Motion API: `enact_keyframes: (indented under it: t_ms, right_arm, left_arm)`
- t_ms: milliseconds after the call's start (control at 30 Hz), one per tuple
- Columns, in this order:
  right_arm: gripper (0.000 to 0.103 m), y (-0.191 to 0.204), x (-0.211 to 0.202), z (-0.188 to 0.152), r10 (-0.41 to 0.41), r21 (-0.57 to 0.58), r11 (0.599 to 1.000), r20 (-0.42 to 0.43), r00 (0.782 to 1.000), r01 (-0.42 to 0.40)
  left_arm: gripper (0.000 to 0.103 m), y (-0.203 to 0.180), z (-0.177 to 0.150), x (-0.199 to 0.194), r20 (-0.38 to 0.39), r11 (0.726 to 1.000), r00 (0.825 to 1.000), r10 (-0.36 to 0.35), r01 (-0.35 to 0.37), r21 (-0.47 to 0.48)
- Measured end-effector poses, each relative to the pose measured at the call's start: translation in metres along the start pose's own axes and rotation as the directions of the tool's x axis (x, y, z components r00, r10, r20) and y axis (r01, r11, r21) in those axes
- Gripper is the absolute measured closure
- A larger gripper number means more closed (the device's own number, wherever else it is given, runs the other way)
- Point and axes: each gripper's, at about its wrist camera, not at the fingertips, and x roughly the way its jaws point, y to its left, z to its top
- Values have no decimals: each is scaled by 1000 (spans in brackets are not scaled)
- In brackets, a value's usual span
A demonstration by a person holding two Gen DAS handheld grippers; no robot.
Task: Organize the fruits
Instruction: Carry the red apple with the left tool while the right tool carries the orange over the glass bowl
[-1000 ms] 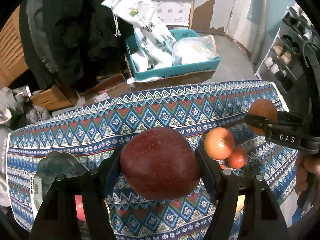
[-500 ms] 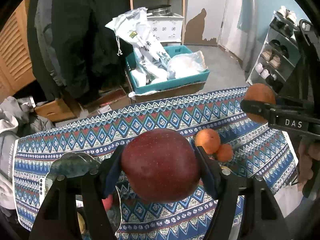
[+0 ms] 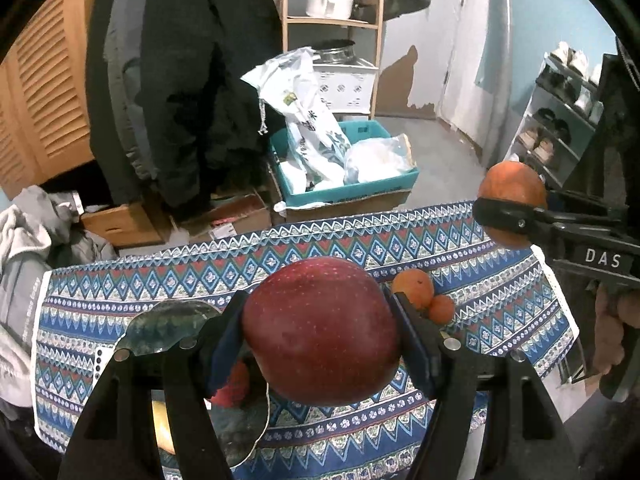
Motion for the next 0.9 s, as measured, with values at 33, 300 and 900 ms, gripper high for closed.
enact_keyframes:
  t_ms: [33,300,900]
  right_arm:
    - [37,6,-3,2,11,-6,1000,7,1000,-10]
    - [37,40,-12,14,55,-48,997,32,998,-54]
    - [37,122,27,33,168,-128,977,-15,986,-169]
  left_arm:
    - [31,3,-1,-3,4,1000,1000,-3,3,-7]
    - [31,31,-9,-24,33,999,999,-5,7,-45]
    - [32,117,-32,-30,41,982,997,72,-64,-180]
